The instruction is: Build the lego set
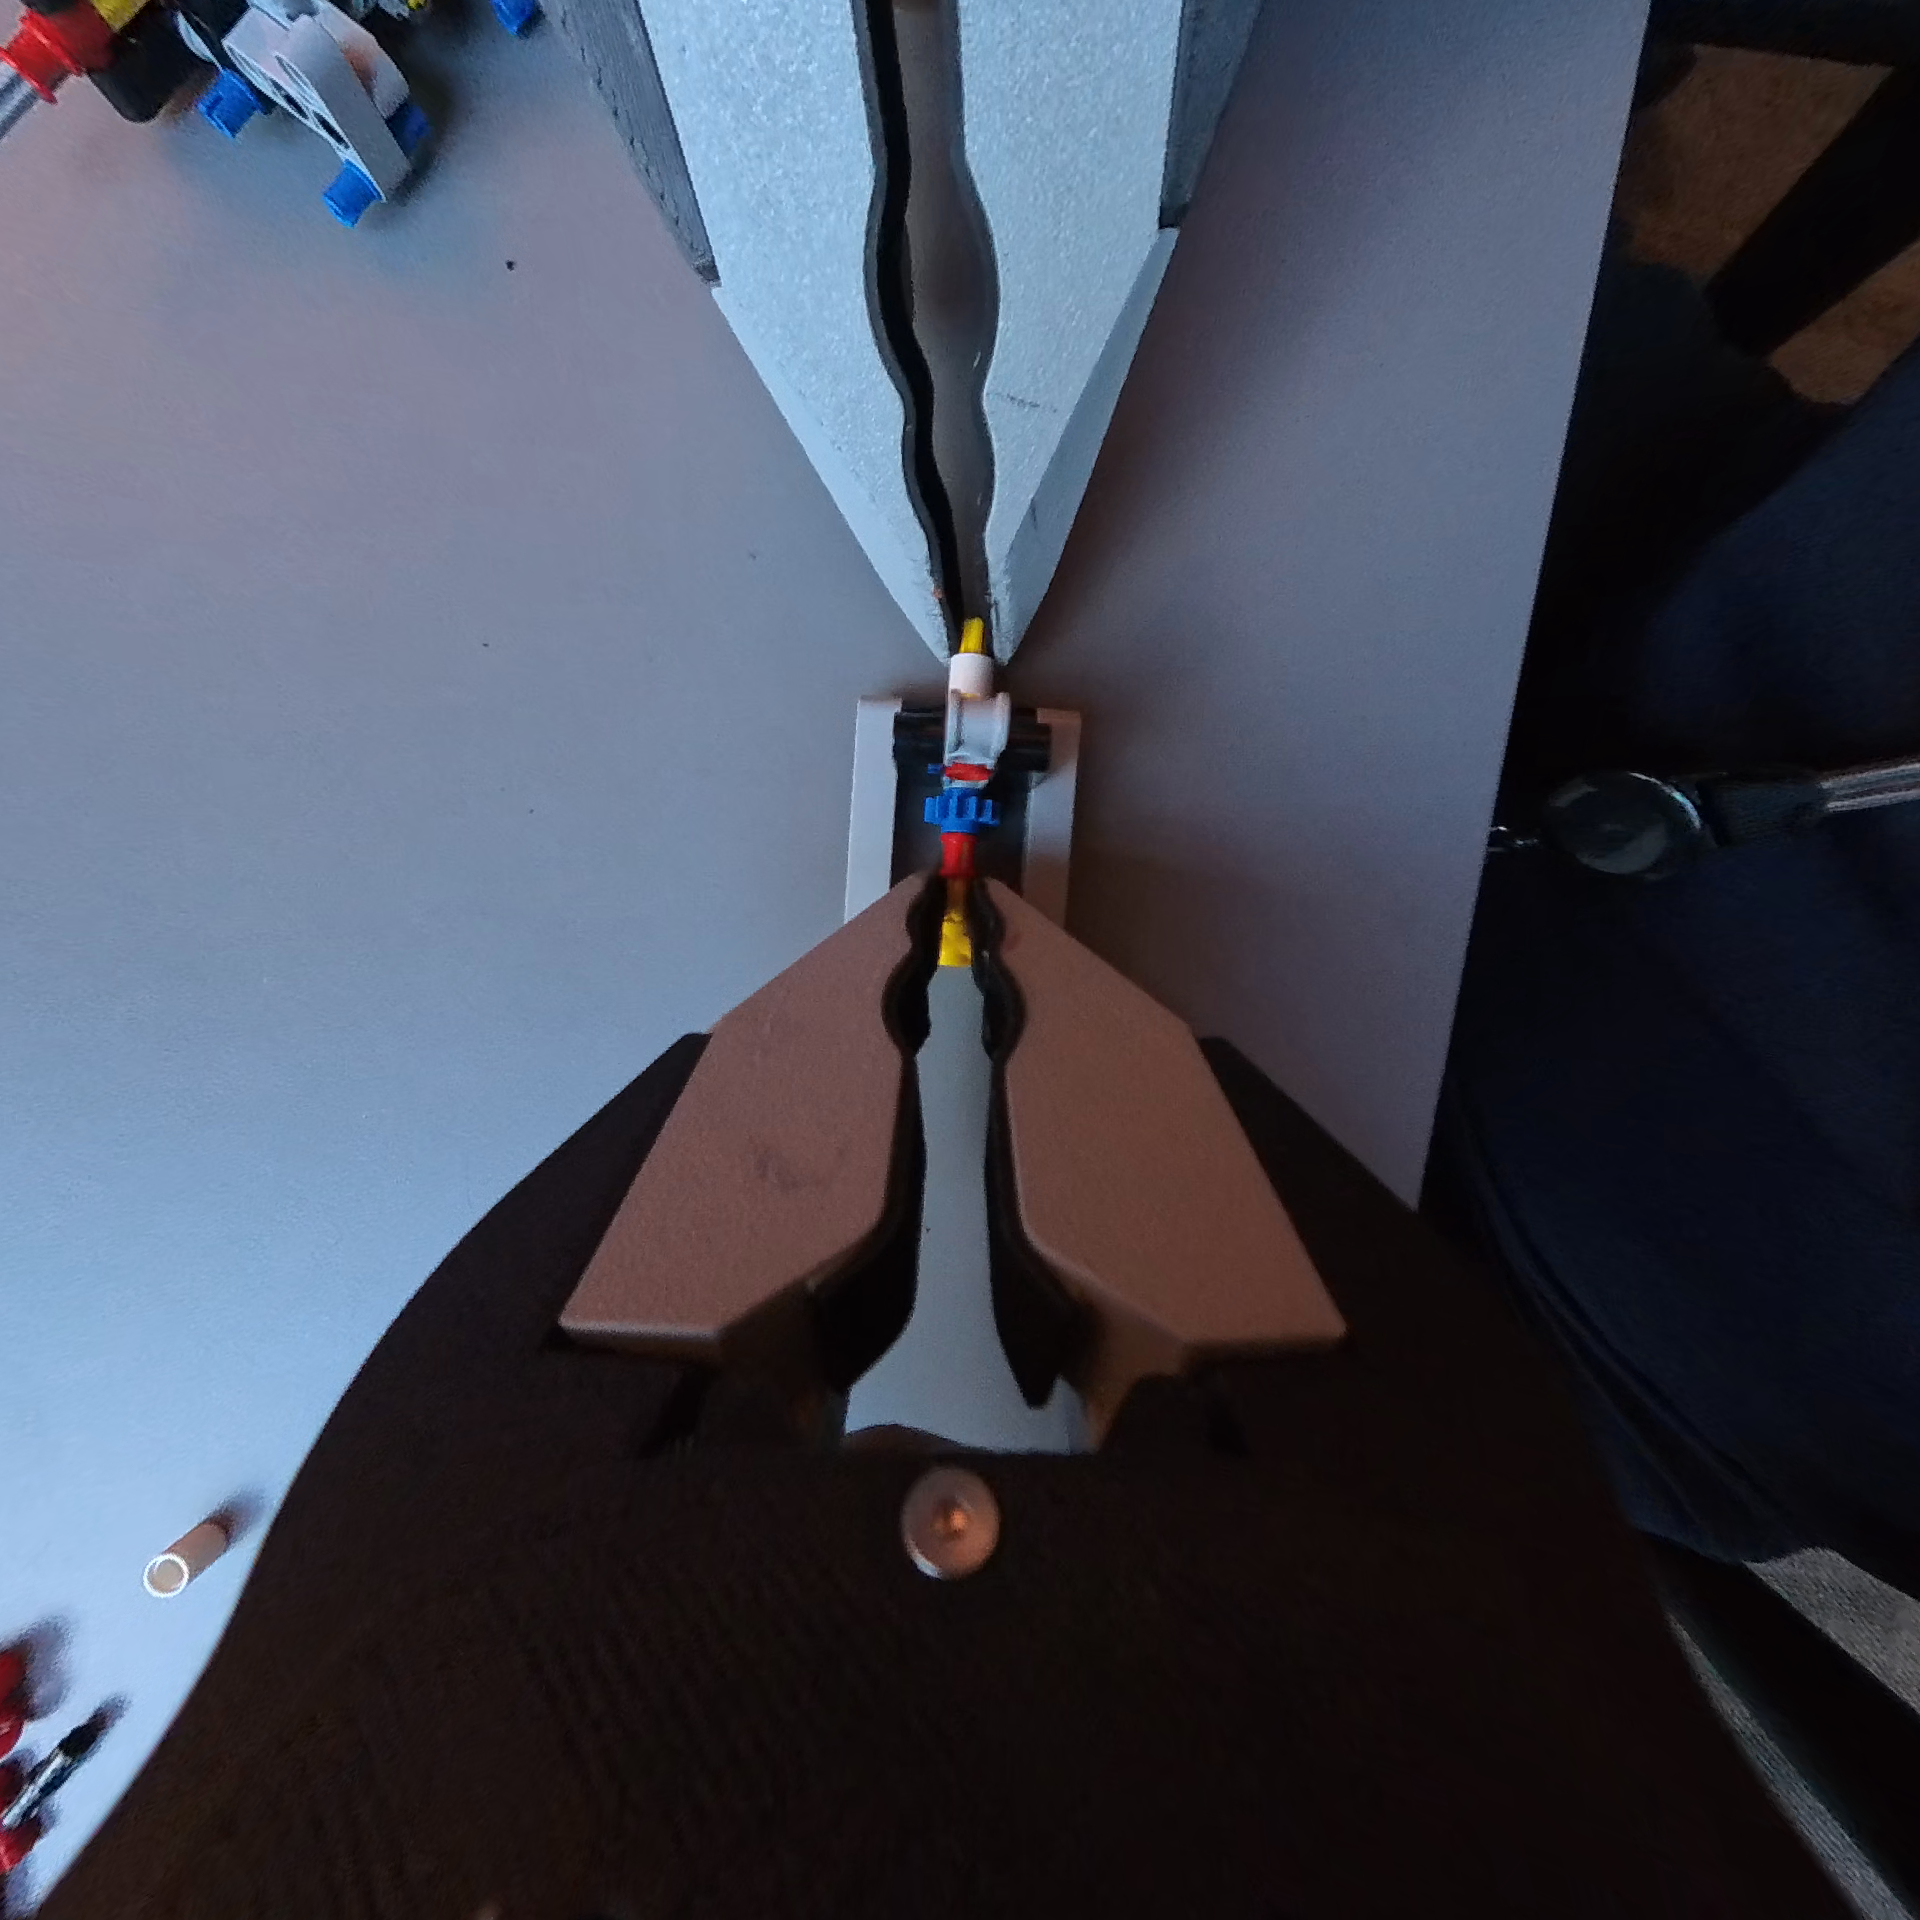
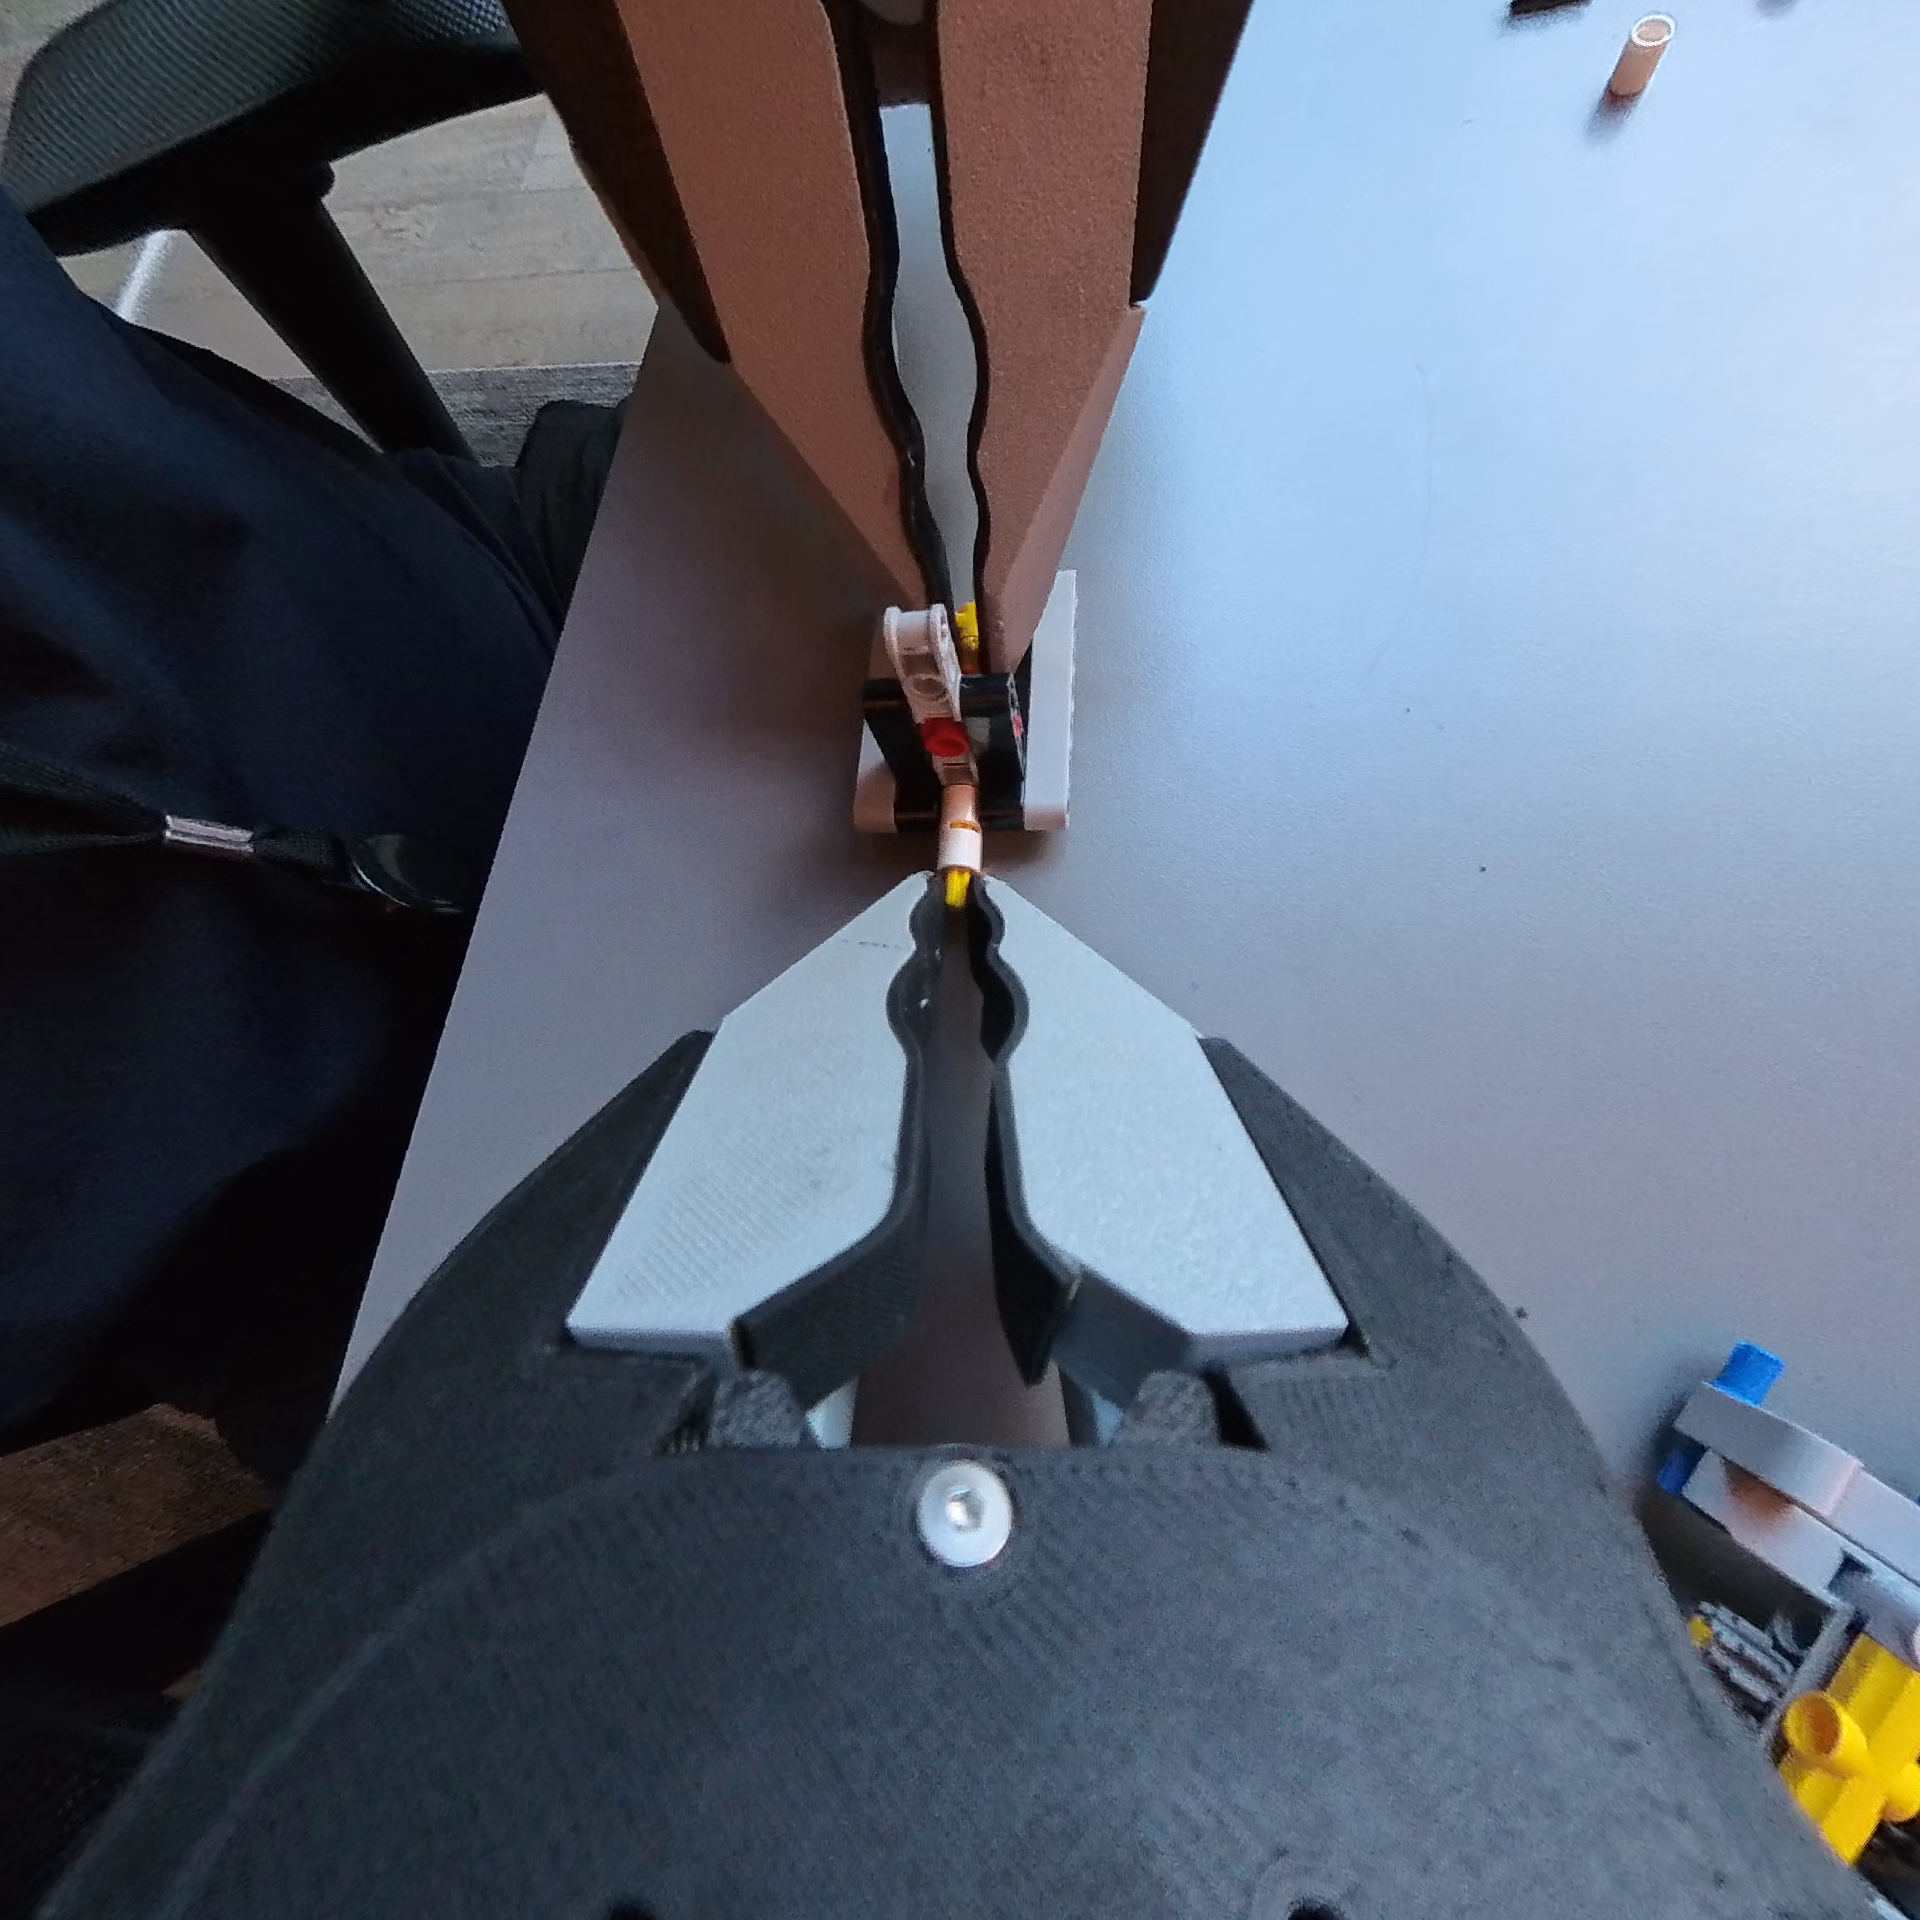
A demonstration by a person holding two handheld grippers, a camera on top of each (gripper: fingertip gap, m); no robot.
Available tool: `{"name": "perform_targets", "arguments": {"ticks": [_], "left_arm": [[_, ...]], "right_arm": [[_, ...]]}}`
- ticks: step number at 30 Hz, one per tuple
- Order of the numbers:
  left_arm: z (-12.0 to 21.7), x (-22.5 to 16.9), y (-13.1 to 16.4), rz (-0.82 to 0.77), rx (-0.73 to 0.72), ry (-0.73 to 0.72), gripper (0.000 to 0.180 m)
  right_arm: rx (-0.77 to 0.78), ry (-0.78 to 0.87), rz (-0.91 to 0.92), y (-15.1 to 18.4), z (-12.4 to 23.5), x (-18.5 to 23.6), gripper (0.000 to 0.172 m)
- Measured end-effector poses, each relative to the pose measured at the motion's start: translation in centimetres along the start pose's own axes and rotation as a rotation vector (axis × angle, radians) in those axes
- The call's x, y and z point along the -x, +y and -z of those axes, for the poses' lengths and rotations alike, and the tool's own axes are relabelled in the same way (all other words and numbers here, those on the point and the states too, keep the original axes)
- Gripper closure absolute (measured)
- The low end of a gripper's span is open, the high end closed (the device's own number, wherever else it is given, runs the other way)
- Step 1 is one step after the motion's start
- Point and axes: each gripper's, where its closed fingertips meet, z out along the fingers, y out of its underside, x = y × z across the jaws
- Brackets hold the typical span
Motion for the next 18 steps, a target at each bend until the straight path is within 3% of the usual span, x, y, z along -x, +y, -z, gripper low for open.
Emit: {"name": "perform_targets", "arguments": {"ticks": [4, 13, 18], "left_arm": [[0.0, 0.0, 0.0, 0.005, -0.002, -0.002, 0.179], [0.3, 0.5, -0.1, 0.051, -0.034, -0.002, 0.179], [0.1, 0.8, 0.1, -0.011, -0.008, -0.077, 0.179]], "right_arm": [[0.013, 0.022, 0.03, 0.0, 0.0, -0.1, 0.171], [-0.025, 0.233, 0.303, -1.2, 0.8, -0.7, 0.171], [-0.034, 0.129, 0.164, -0.6, 0.5, -0.6, 0.165]]}}
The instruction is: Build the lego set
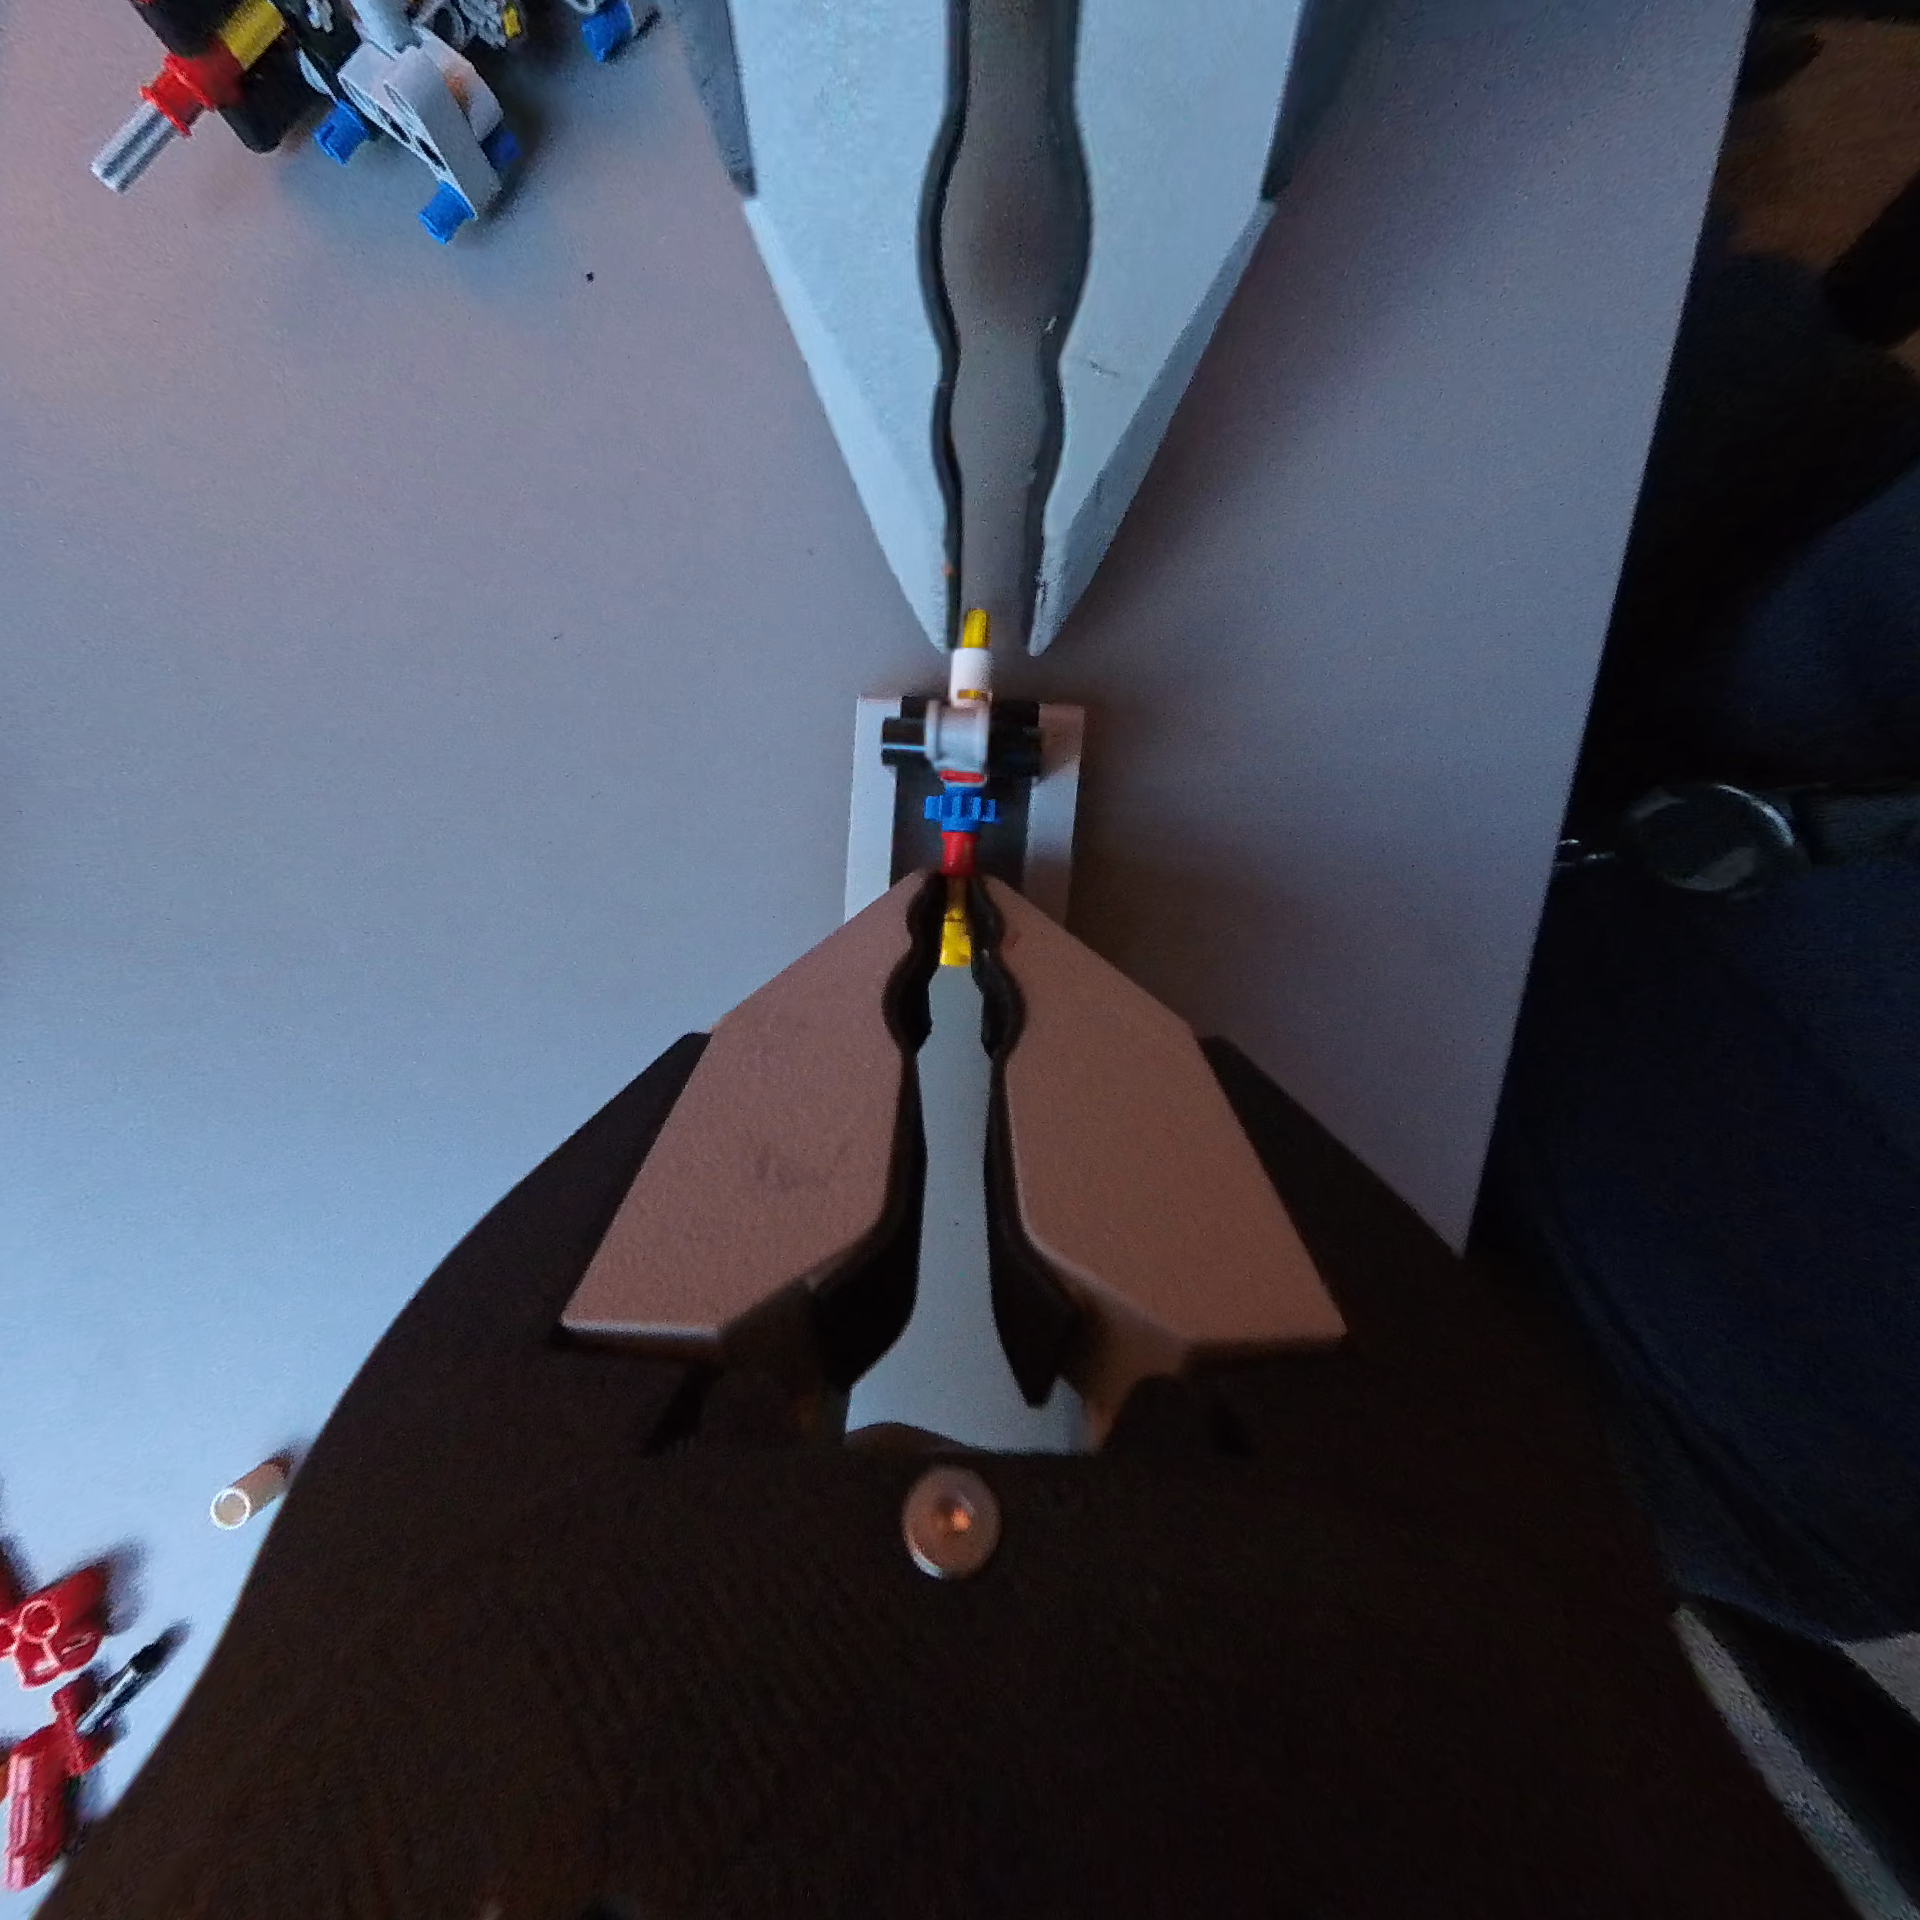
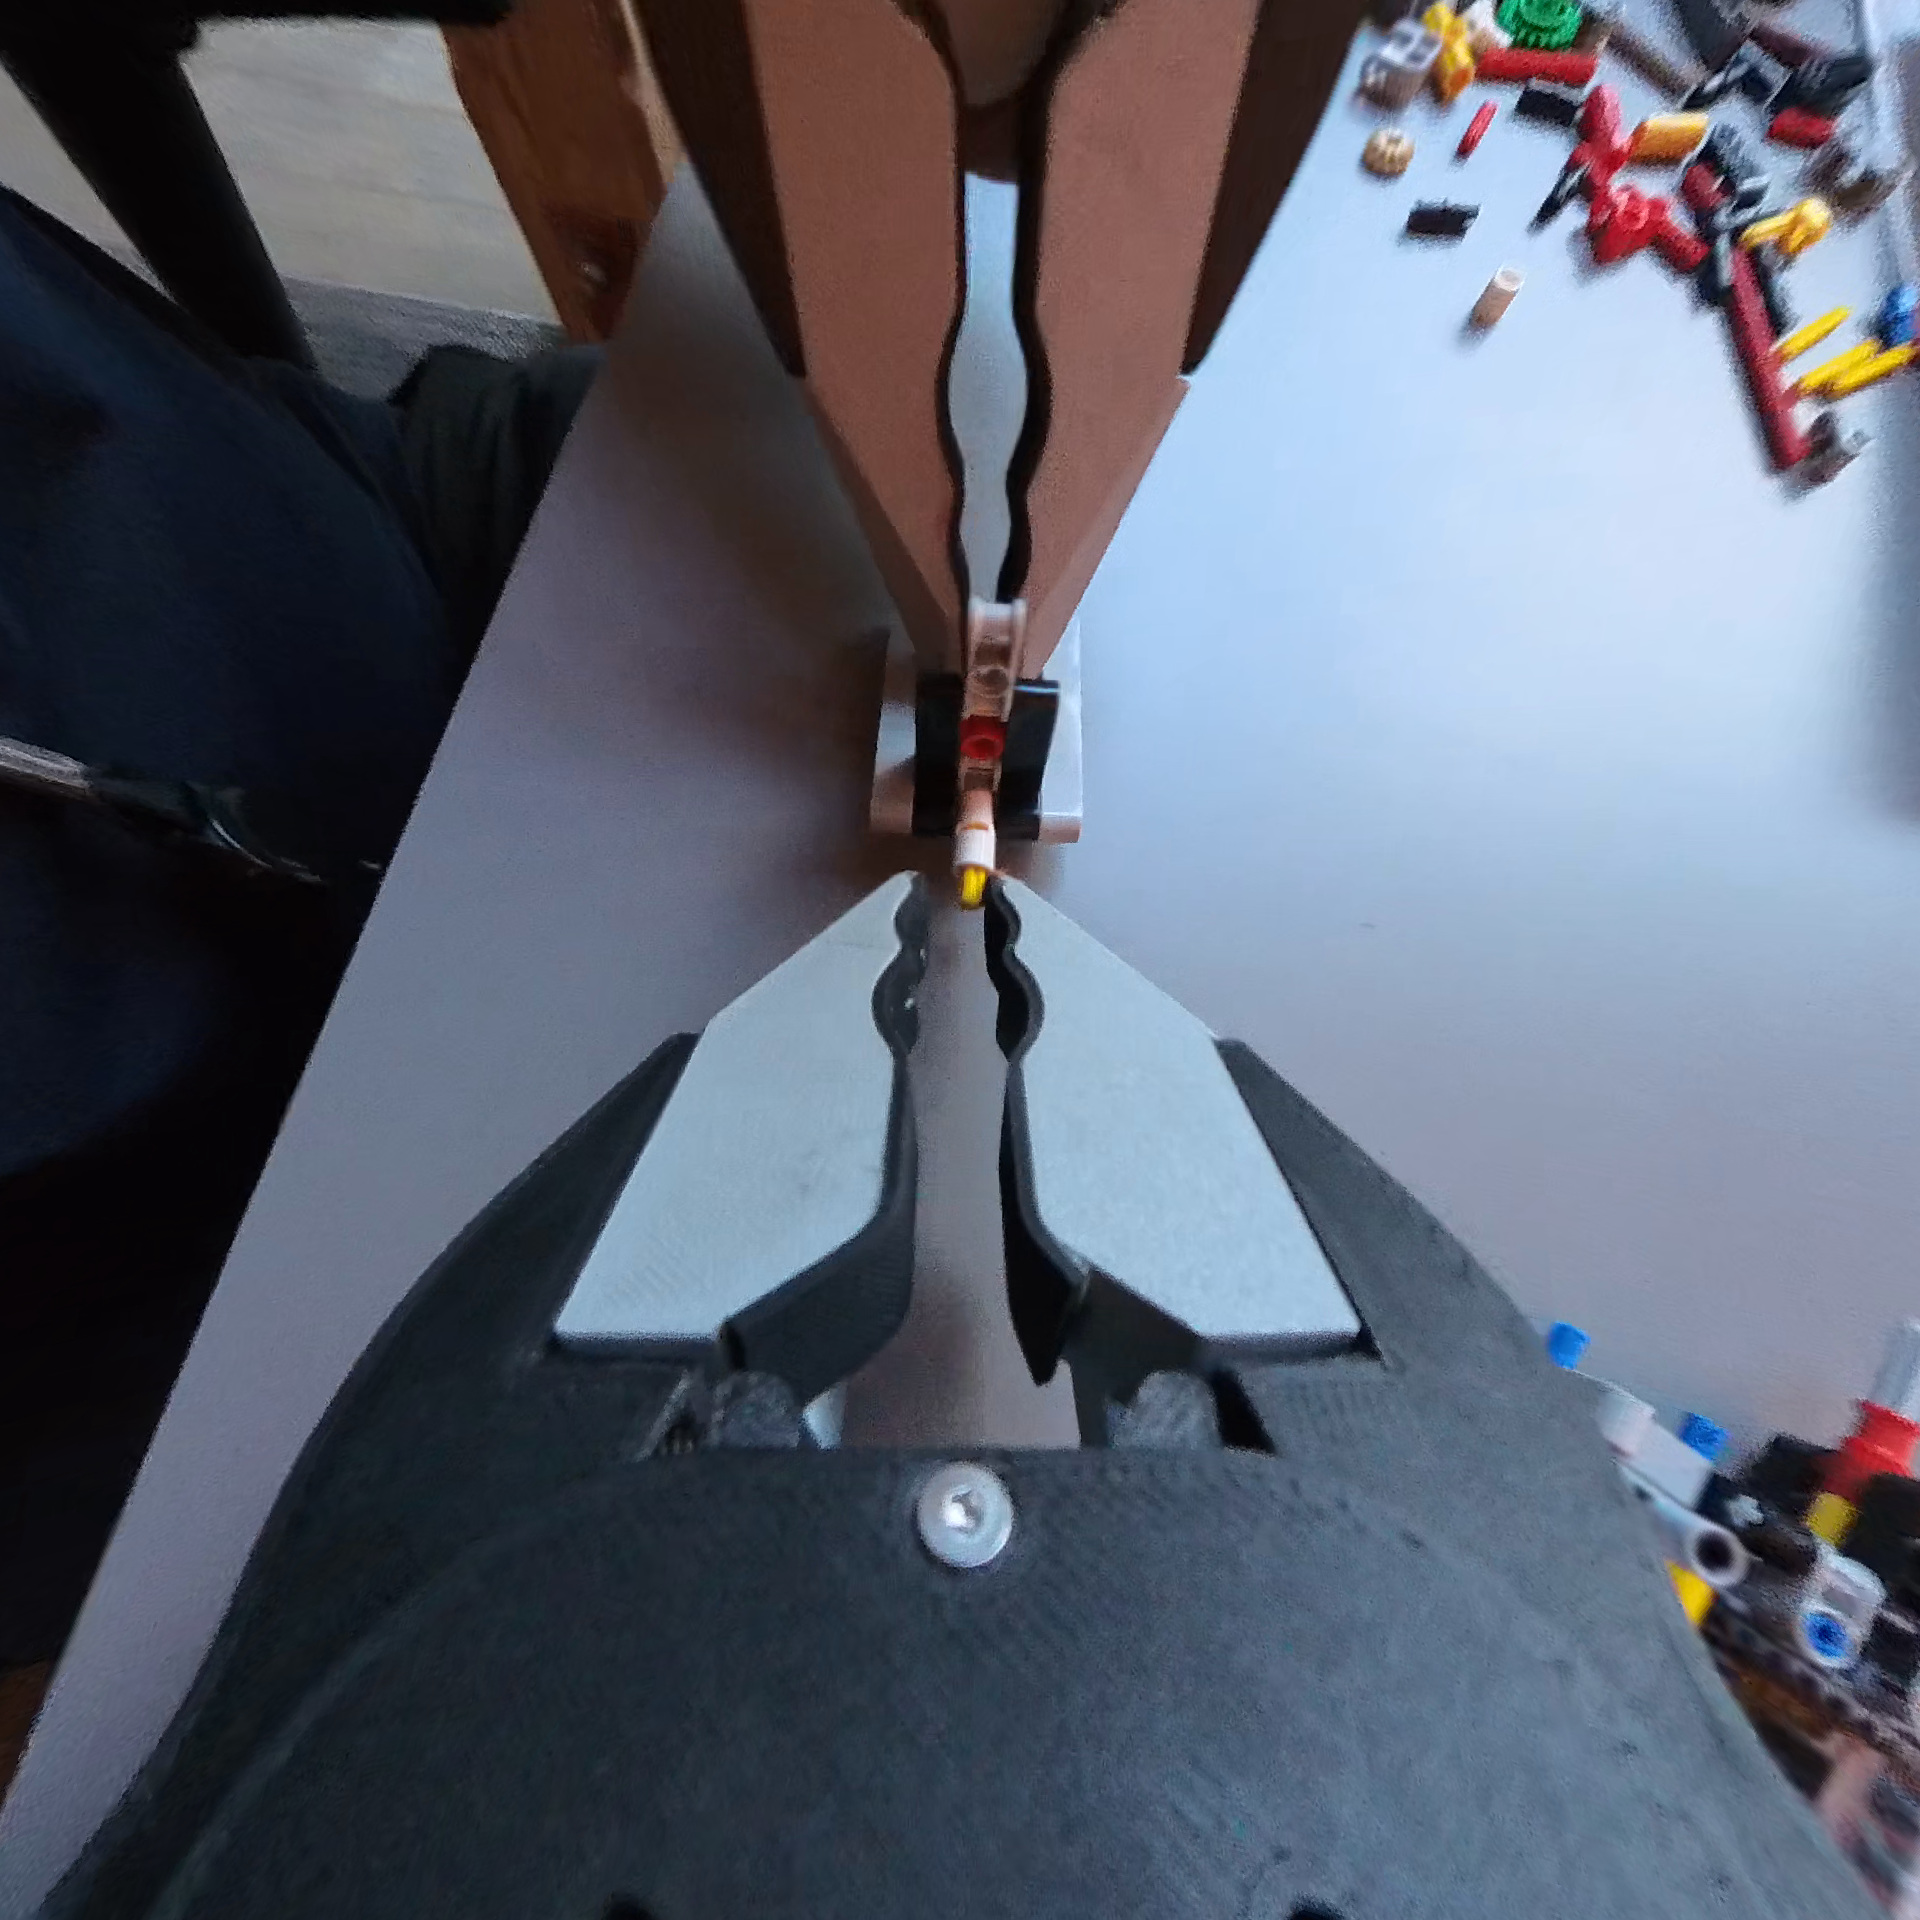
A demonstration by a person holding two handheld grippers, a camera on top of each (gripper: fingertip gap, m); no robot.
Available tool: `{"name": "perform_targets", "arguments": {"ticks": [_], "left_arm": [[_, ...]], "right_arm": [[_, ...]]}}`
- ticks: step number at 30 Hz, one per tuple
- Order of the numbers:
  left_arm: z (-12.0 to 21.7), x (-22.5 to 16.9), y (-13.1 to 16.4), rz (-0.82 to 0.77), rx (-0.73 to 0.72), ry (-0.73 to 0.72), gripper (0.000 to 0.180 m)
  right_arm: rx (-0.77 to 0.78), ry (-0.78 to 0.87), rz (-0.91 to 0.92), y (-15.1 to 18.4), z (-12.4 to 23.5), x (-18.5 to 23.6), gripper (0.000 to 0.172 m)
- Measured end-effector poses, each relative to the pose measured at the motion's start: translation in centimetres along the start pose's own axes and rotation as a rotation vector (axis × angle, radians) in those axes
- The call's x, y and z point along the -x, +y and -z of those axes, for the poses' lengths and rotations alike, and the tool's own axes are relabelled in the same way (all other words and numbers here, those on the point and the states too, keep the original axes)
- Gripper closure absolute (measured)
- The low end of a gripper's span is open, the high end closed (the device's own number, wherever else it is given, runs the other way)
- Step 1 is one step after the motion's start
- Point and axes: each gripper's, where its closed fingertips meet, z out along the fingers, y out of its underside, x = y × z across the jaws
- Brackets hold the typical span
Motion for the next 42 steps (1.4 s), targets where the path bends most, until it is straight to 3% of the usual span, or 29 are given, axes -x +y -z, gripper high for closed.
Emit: {"name": "perform_targets", "arguments": {"ticks": [6, 27, 36, 42], "left_arm": [[0.0, 0.0, -0.1, 0.008, -0.03, -0.007, 0.179], [0.2, 0.1, 0.0, 0.104, -0.102, 0.076, 0.179], [1.9, 0.7, 0.0, 0.117, -0.131, 0.054, 0.159], [3.1, 0.9, 0.8, 0.134, -0.171, 0.052, 0.137]], "right_arm": [[-0.028, -0.033, -0.11, 0.1, 0.1, -0.6, 0.167], [-0.035, -0.073, -0.188, 0.1, -0.2, -0.8, 0.171], [-0.035, -0.084, -0.204, 0.1, -0.2, -0.8, 0.171], [-0.035, -0.085, -0.208, 0.1, -0.2, -0.8, 0.171]]}}
